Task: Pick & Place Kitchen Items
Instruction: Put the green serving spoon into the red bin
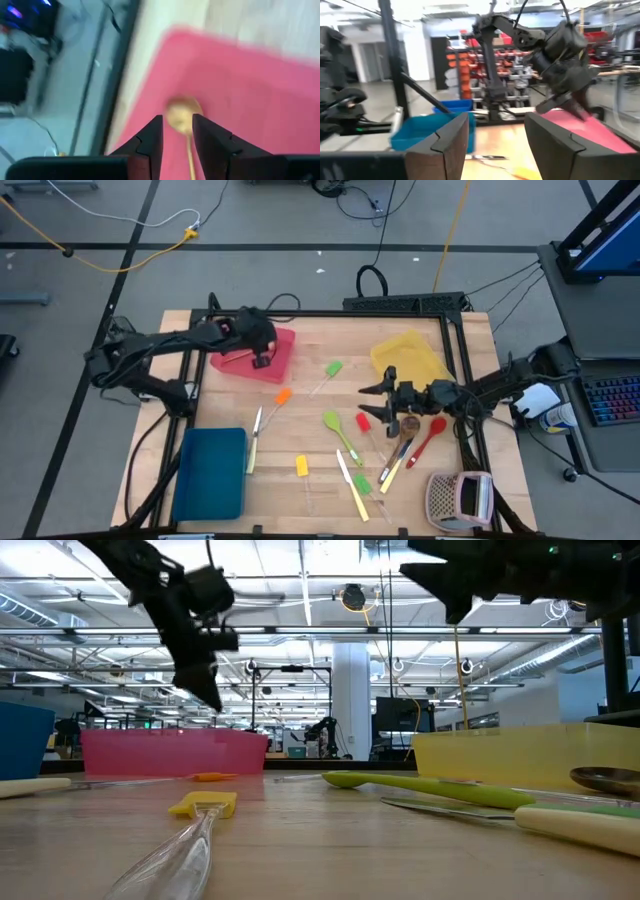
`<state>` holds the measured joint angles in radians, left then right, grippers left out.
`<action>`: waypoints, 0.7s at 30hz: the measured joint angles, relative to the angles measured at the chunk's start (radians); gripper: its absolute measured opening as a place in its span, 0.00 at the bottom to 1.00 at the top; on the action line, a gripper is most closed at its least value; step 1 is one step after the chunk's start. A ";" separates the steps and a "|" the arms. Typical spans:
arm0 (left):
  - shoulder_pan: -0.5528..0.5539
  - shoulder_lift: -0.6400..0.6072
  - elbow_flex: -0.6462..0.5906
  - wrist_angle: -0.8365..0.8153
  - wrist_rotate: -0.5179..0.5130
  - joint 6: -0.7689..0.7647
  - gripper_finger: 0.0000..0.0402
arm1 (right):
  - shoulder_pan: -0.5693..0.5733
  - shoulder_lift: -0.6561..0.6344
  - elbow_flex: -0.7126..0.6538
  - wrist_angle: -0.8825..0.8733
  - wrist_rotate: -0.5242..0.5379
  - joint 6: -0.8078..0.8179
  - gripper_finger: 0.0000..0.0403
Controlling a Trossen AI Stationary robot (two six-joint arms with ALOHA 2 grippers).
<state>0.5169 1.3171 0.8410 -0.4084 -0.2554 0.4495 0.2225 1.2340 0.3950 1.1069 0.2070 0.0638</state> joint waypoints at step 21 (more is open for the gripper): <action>-0.180 -0.148 0.000 0.157 0.098 -0.025 0.28 | 0.158 0.187 0.558 -1.039 0.029 0.336 0.48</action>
<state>0.3365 1.1690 0.8413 -0.2518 -0.1570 0.4243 0.3805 1.4207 0.9528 0.0681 0.2358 0.3997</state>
